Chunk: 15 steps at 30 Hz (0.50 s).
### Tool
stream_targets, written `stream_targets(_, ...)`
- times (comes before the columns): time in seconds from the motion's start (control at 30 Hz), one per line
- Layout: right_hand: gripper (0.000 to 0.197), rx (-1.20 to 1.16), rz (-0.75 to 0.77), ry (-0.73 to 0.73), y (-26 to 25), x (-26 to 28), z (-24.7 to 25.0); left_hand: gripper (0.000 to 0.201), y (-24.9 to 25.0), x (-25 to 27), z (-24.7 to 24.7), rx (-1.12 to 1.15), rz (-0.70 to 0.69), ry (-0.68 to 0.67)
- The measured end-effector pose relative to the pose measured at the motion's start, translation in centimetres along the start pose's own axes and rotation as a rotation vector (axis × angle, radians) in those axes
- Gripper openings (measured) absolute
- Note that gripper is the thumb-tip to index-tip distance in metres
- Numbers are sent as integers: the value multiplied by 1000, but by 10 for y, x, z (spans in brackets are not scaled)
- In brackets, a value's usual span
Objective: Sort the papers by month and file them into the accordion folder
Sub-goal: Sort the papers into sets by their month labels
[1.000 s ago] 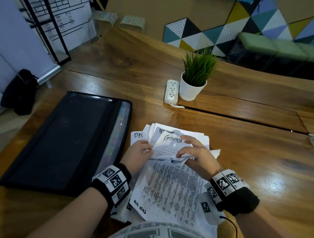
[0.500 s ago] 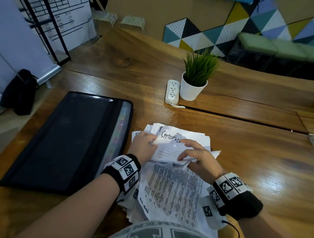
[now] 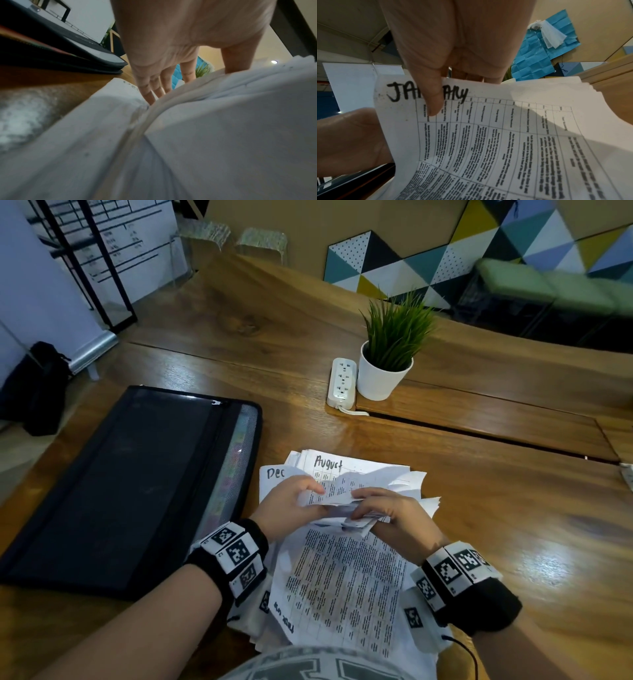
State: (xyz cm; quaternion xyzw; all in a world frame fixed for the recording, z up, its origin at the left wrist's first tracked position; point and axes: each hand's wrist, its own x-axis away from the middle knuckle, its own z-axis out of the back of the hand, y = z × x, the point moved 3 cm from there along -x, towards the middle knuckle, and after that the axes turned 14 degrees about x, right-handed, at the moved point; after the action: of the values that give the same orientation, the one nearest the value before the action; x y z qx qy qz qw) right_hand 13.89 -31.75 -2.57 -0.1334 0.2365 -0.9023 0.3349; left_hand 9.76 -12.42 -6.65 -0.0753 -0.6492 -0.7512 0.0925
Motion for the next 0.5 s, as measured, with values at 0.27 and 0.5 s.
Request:
stream_targets(0.27,50,-14,-30,22,2,5,-1,26,-5,-8,0,214,174,127)
stream_targets(0.5,45,-79,-40,39,0,7,6,19,-6,-29,-1,-55,254,76)
